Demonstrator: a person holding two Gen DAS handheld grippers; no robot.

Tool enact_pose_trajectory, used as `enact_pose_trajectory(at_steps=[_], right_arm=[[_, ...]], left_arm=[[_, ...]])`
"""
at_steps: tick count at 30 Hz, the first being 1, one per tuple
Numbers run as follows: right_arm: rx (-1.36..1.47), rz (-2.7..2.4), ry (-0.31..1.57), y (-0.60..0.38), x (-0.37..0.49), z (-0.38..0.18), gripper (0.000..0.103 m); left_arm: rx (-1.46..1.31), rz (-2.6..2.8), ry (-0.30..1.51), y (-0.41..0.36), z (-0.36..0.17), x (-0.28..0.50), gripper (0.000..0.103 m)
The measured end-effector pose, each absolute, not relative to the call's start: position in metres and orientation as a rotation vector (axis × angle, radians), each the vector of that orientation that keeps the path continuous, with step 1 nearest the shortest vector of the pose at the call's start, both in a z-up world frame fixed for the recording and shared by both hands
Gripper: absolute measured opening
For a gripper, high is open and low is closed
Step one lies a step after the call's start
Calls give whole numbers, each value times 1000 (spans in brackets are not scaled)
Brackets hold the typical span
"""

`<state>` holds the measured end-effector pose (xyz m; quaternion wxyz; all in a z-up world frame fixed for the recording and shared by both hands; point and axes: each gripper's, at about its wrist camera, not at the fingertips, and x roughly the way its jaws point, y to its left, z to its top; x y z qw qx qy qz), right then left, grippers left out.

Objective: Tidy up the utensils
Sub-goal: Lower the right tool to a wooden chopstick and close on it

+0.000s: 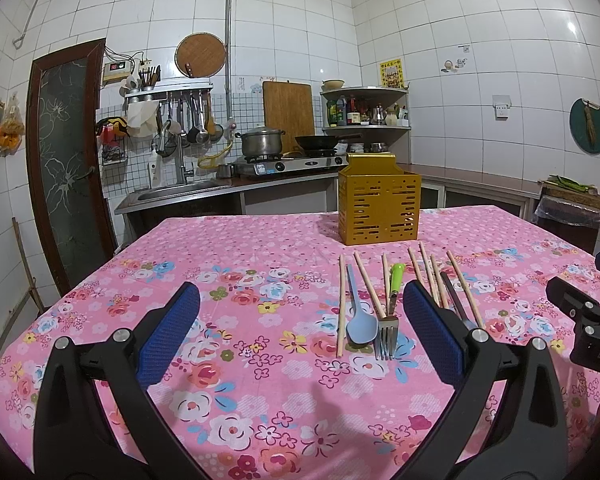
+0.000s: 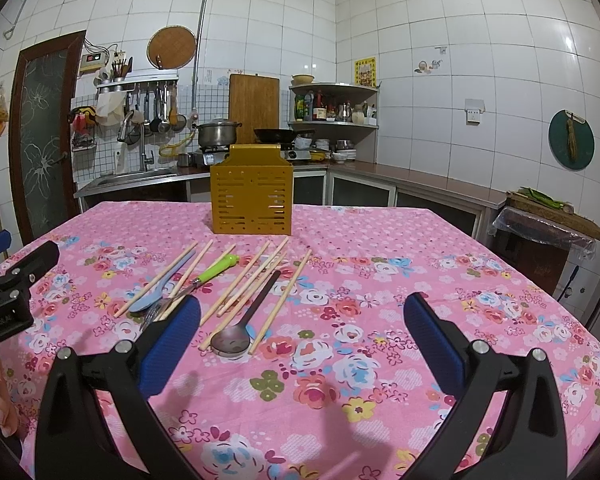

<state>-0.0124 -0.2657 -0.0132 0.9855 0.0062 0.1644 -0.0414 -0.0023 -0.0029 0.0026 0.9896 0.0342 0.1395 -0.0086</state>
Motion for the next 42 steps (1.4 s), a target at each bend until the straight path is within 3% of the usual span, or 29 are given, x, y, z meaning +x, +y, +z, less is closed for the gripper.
enact_pose_trajectory(at_steps=[17,25,42], right_arm=[[41,-24,369,-271,15,3,99],[-42,-40,429,-266,89,28,99],[64,-110,521,-287,211,15,99]], left_arm=[[62,5,362,7,21,23,98],[53,-24,461,7,53,96,98],[10,-53,560,-12,44,237,98]])
